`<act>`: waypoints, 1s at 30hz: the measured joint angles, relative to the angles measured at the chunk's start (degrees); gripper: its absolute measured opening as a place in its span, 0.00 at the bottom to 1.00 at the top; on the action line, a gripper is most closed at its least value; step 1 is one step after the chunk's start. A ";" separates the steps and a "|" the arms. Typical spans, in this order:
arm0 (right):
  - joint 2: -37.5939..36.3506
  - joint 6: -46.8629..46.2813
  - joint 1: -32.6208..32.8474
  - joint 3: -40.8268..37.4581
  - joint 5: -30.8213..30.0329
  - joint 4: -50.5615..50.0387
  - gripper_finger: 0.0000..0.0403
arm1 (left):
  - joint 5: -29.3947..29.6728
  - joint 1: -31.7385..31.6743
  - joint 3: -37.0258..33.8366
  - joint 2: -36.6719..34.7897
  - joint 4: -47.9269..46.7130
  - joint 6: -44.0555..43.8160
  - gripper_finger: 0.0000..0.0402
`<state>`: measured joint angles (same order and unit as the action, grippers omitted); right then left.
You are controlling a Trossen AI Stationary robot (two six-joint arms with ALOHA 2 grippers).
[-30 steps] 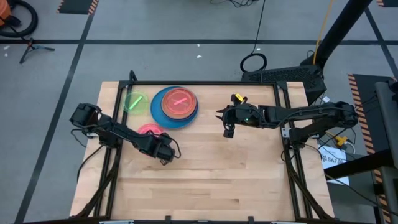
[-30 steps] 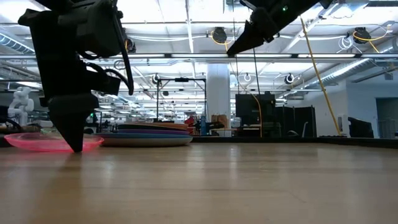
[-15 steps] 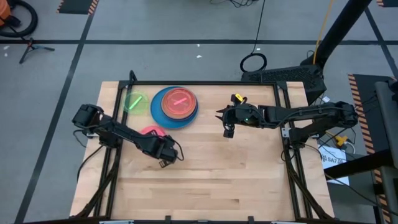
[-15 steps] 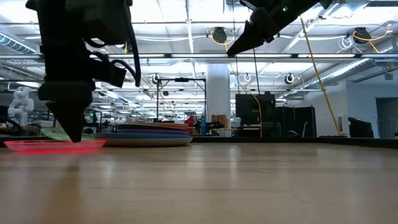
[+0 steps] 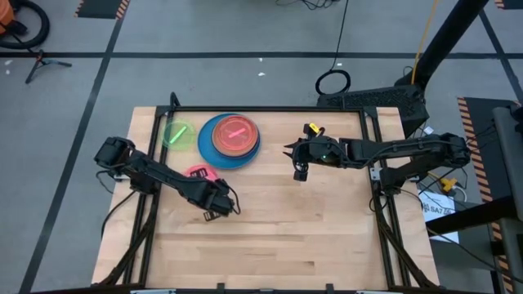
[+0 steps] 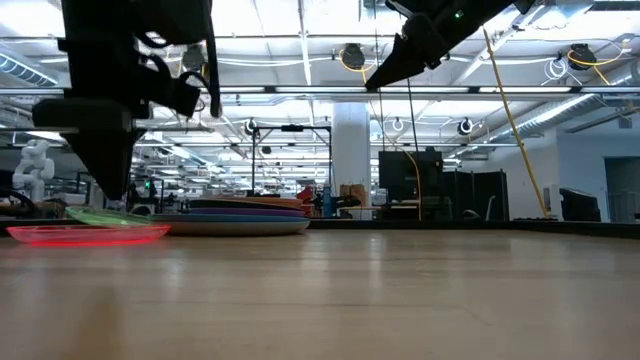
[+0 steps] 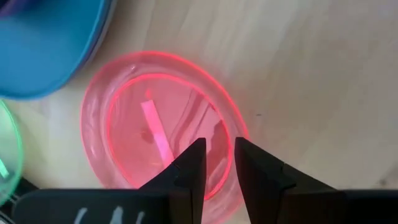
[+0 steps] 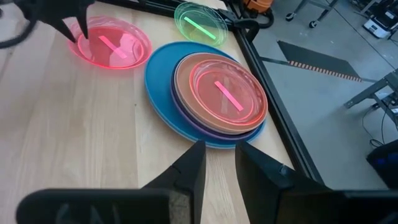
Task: Stack plastic plates
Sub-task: Stack the pink plate on the pink plate
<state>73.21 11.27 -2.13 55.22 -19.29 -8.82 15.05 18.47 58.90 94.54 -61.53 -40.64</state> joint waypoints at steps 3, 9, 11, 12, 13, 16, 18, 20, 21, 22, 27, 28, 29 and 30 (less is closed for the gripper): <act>0.00 -0.06 0.00 0.00 0.00 0.01 0.20 | 0.02 0.27 2.03 0.00 -1.29 3.59 0.23; 0.00 -1.02 0.00 0.02 0.09 -0.30 0.20 | 5.64 1.35 2.79 -0.05 2.25 9.82 0.23; 0.00 -1.61 0.00 0.02 0.11 -0.99 0.20 | 6.90 2.19 1.99 -0.04 3.66 9.05 0.23; 0.00 -1.81 0.00 0.02 0.11 -1.34 0.20 | 7.15 2.68 1.39 -0.06 4.28 8.62 0.23; 0.00 -1.84 0.00 0.02 0.11 -1.67 0.20 | 7.24 3.13 0.72 -0.07 5.14 8.47 0.23; 0.00 -1.86 -0.02 0.02 0.11 -2.16 0.20 | 7.51 4.31 -1.49 -0.07 7.51 8.41 0.23; 0.00 -1.86 -0.02 0.02 0.11 -2.16 0.20 | 7.56 4.77 -2.83 -0.07 8.85 7.91 0.23; 0.00 -1.87 0.00 0.02 0.11 -2.16 0.20 | 7.56 4.98 -4.23 -0.08 10.09 7.32 0.23; 0.00 -1.99 0.00 0.02 0.11 -2.16 0.20 | 7.56 5.02 -4.93 -0.09 10.84 6.98 0.23; 0.00 -2.16 0.00 0.02 0.11 -2.16 0.20 | 7.57 5.16 -5.60 -0.09 11.59 6.57 0.23; 0.00 -2.64 -0.01 0.02 0.11 -2.16 0.20 | 9.99 6.98 -7.67 -0.34 14.43 4.44 0.23; 0.00 -2.62 0.00 0.02 0.13 -2.16 0.20 | 10.94 7.47 -8.19 -0.87 14.82 4.03 0.23; 0.00 -2.62 -0.01 0.02 0.11 -2.16 0.20 | 11.62 7.82 -8.71 -1.59 15.12 3.67 0.23; 0.00 -2.62 0.00 0.02 0.11 -2.16 0.20 | 12.03 7.99 -9.24 -2.31 15.41 3.34 0.23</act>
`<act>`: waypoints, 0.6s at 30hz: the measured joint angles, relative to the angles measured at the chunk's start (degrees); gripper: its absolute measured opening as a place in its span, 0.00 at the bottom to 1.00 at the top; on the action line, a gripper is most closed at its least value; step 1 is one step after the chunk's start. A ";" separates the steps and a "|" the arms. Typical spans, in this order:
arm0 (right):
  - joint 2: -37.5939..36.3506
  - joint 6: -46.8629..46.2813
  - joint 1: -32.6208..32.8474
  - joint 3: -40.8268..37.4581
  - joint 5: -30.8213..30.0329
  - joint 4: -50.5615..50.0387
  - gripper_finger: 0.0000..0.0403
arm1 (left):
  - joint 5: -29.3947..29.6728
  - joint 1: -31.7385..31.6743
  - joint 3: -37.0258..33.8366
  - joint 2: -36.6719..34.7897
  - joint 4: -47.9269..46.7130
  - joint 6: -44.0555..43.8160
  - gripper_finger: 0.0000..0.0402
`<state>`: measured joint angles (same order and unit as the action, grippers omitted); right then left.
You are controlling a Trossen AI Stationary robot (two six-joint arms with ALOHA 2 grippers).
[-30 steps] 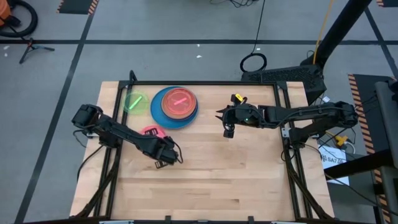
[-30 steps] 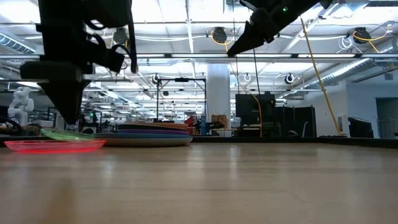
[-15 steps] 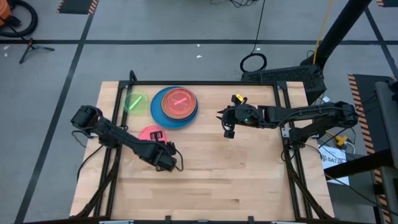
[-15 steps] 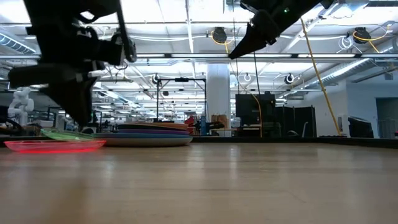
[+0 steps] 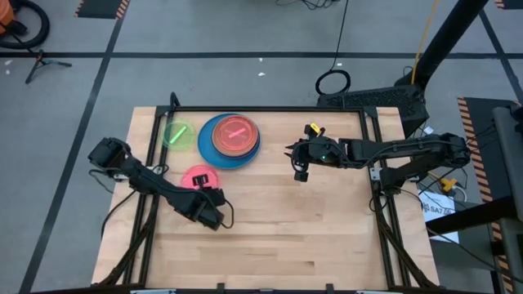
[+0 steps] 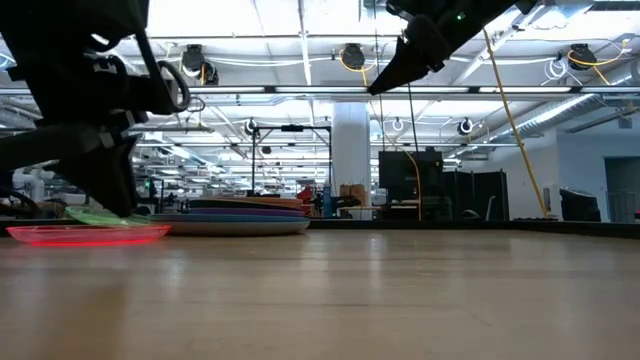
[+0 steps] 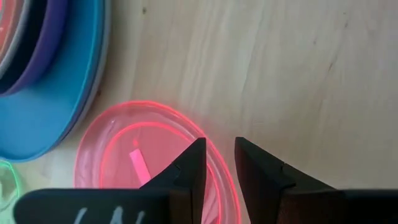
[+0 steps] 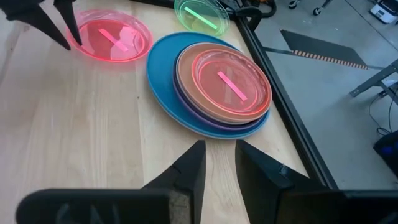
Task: Stack plastic plates
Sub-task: Stack the pink plate on the pink plate
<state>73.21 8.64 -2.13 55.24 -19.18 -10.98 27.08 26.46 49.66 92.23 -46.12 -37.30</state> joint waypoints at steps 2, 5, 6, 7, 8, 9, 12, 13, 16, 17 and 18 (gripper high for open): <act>0.00 -0.02 -0.02 0.00 0.00 0.00 0.20 | 0.28 0.02 -1.67 -1.74 0.19 -0.35 0.23; 0.00 0.02 -0.02 0.00 -0.02 0.00 0.20 | 0.62 0.01 -4.96 -5.73 2.47 -0.44 0.23; 0.00 0.05 -0.02 0.00 -0.02 0.00 0.20 | 0.62 0.21 -6.40 -7.48 3.67 -0.40 0.23; 0.00 0.07 -0.02 0.00 -0.04 0.02 0.20 | 0.62 0.36 -7.77 -9.22 4.16 -0.25 0.23; 0.00 0.13 -0.02 0.00 -0.04 0.04 0.20 | 0.63 0.53 -9.01 -10.92 4.83 0.07 0.23; 0.00 0.19 -0.02 0.00 -0.04 0.07 0.20 | 0.62 0.70 -9.95 -12.41 5.91 0.10 0.23; -0.01 0.41 -0.02 0.00 -0.07 0.31 0.20 | 0.64 1.05 -11.18 -15.60 6.09 -1.69 0.23; -0.01 0.39 -0.02 0.00 -0.07 0.37 0.20 | 0.64 1.20 -11.30 -15.91 6.19 -1.99 0.23; 0.00 0.39 -0.02 0.00 -0.07 0.44 0.20 | 0.62 2.24 -11.81 -16.18 7.53 -2.35 0.23; 0.00 0.39 -0.02 0.00 -0.07 0.46 0.20 | 0.63 2.59 -12.08 -16.17 8.81 -2.22 0.23; -0.02 0.39 -0.02 0.00 -0.07 0.46 0.20 | 0.59 2.75 -12.42 -16.12 9.74 -1.80 0.23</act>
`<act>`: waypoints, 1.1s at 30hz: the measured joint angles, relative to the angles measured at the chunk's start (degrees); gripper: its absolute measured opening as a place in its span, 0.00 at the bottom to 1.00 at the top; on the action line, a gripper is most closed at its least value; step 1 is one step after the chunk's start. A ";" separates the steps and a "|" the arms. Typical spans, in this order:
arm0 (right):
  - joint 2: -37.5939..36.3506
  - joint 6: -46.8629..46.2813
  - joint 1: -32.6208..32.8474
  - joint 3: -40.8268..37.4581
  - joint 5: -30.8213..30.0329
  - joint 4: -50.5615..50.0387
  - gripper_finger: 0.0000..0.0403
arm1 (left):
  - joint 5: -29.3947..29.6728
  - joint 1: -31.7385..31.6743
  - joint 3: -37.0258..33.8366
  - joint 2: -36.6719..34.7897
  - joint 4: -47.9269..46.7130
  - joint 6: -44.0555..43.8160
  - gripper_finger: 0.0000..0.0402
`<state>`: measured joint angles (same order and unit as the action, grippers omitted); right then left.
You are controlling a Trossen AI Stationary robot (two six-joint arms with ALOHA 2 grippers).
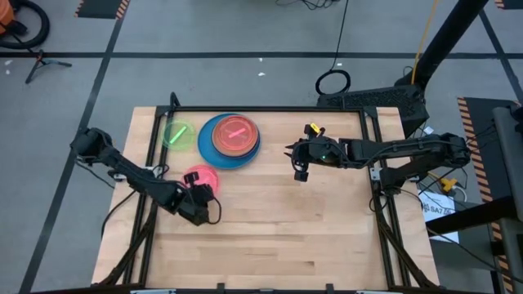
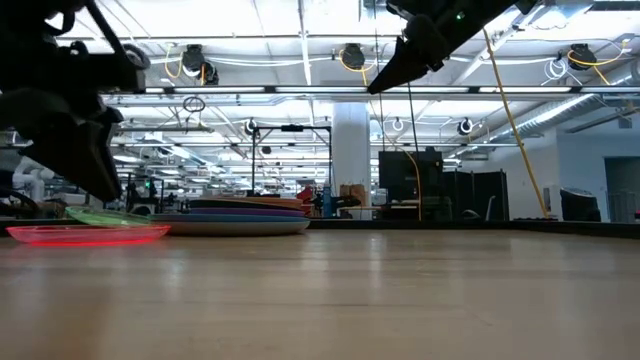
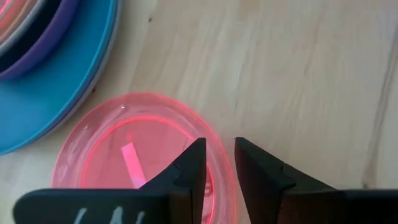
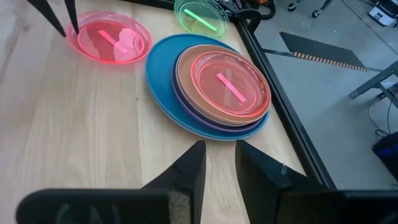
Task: Stack plastic plates
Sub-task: Stack the pink plate on the pink plate
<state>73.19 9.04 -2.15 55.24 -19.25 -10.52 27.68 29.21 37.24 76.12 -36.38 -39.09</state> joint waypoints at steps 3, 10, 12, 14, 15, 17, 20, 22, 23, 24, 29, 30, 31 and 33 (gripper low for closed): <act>0.02 -0.21 0.00 0.00 -0.02 0.00 0.20 | 0.01 0.12 -0.80 0.00 -0.21 0.02 0.23; 0.02 -0.42 0.00 0.00 -0.02 0.00 0.20 | -0.45 0.18 -0.95 0.00 0.00 -2.91 0.37; 0.00 -0.42 0.00 0.00 -0.02 0.00 0.20 | -0.42 0.32 -0.95 0.00 -0.04 -3.48 0.44; 0.02 -0.42 0.00 0.00 -0.04 0.00 0.20 | 0.77 0.69 -0.95 0.59 0.07 -4.32 0.51; 0.00 -0.42 0.00 0.00 -0.04 0.00 0.20 | 1.43 0.95 -0.95 1.22 0.17 -4.57 0.55; 0.00 -0.42 0.00 0.00 -0.04 0.00 0.20 | 2.89 1.76 -1.03 2.35 0.42 -4.59 0.59; 0.01 -0.44 -0.01 0.00 -0.08 0.00 0.20 | 4.49 2.79 -1.03 3.81 2.61 -4.89 0.61; 0.01 -0.44 0.00 0.00 -0.07 0.00 0.20 | 4.86 2.93 -1.03 4.51 3.50 -4.99 0.61; 0.01 -0.44 0.00 0.00 -0.07 0.00 0.20 | 4.95 2.95 -1.03 4.99 3.92 -5.00 0.61; 0.02 -0.44 0.00 0.00 -0.07 0.00 0.20 | 4.94 2.95 -1.03 5.47 3.92 -5.03 0.61; 0.02 -0.46 0.00 0.00 -0.09 0.00 0.20 | 4.99 2.95 -1.42 7.29 5.48 -5.36 0.61; 0.00 -0.45 0.00 0.00 -0.07 0.00 0.20 | 4.99 2.95 -1.92 7.49 6.34 -5.63 0.61; 0.00 -0.46 0.00 0.00 -0.09 0.00 0.20 | 5.01 2.95 -2.55 7.63 7.36 -5.95 0.61; 0.00 -0.46 0.00 0.00 -0.09 -0.02 0.20 | 4.99 2.95 -4.13 7.72 9.19 -6.84 0.61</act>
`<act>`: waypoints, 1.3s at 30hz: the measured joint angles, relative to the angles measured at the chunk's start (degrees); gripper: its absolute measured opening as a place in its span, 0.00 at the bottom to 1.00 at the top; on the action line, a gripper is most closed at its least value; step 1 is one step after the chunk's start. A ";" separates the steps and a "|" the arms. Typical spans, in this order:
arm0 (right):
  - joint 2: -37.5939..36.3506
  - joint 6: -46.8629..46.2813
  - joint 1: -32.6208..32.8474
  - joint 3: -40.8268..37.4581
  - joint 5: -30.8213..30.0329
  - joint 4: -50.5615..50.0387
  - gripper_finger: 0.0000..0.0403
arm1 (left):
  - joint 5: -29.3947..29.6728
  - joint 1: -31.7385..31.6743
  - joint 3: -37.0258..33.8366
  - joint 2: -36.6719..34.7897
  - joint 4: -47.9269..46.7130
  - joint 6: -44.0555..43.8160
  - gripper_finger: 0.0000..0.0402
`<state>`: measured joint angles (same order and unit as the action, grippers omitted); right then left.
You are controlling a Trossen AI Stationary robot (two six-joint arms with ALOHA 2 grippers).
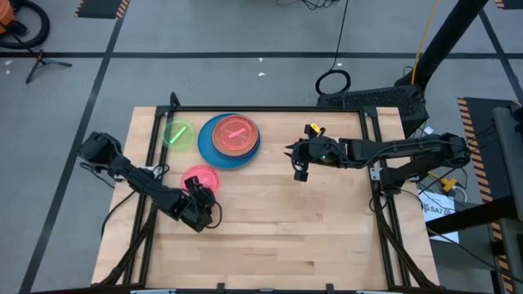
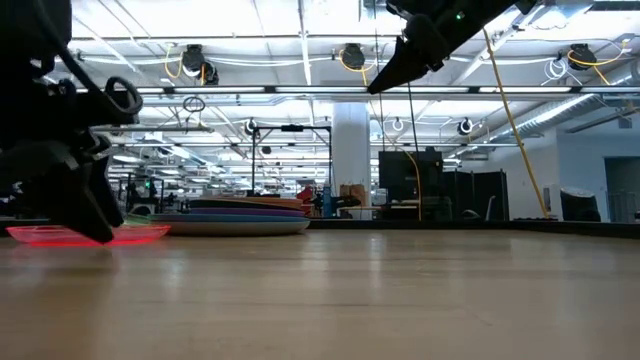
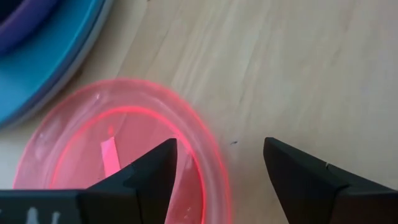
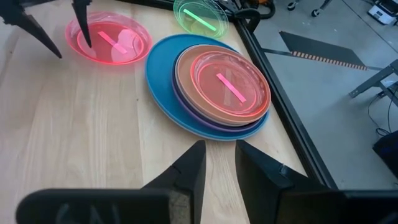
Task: Stack plastic plates
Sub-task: Stack the pink plate on the pink plate
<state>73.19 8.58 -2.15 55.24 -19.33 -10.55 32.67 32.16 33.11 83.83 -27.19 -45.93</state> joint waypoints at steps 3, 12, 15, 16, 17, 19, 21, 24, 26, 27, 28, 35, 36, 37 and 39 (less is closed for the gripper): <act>0.00 0.00 0.00 0.00 0.01 0.02 0.20 | 0.19 0.02 -1.88 -0.04 0.79 -2.50 0.61; 0.01 -0.02 0.00 0.00 -0.04 0.01 0.20 | 0.03 0.13 -4.05 -0.20 2.94 -4.30 0.48; 0.01 -0.02 0.00 0.00 -0.04 0.02 0.20 | -0.15 0.12 -4.08 -0.15 3.06 -4.11 0.39; 0.00 -0.01 0.00 0.00 -0.03 0.01 0.20 | -0.15 0.11 -4.06 -0.14 2.99 -4.13 0.37; 0.00 -0.01 0.00 0.00 -0.04 0.01 0.20 | -0.15 0.08 -3.88 -0.10 2.77 -4.09 0.34; 0.02 -0.02 0.00 0.00 -0.02 0.00 0.20 | -0.13 0.04 -3.37 -0.04 2.17 -3.08 0.30; 0.02 -0.02 0.00 0.00 -0.02 0.02 0.20 | -0.13 -0.04 -2.91 0.02 1.52 -2.10 0.28; 0.00 -0.02 -0.02 0.00 -0.03 0.02 0.20 | -0.09 -0.04 -2.83 0.02 0.93 -2.13 0.25; 0.01 -0.01 -0.01 0.00 -0.03 0.02 0.20 | -0.03 -0.04 -2.81 0.02 0.42 -3.06 0.24; 0.02 -0.02 0.00 0.00 -0.02 0.02 0.20 | -0.01 -0.04 -2.81 0.02 0.25 -3.54 0.24; 0.00 -0.02 0.00 0.00 -0.02 0.00 0.20 | 0.02 -0.02 -2.81 0.02 0.16 -3.81 0.24; 0.00 -0.02 -0.02 0.00 -0.04 0.00 0.20 | 0.20 -0.02 -2.79 0.02 0.17 -4.18 0.24; 0.02 -0.02 -0.02 0.00 -0.02 0.00 0.20 | 0.24 -0.02 -2.79 0.02 0.18 -4.22 0.24; 0.00 -0.01 -0.02 0.00 -0.02 0.01 0.20 | 0.30 -0.02 -2.79 0.02 0.20 -4.32 0.24; 0.02 -0.01 -0.01 0.00 -0.02 0.00 0.20 | 0.37 -0.02 -2.79 0.02 0.23 -4.35 0.24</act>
<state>73.21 8.57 -2.17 55.24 -19.35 -10.55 33.04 32.14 30.33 83.85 -26.96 -50.28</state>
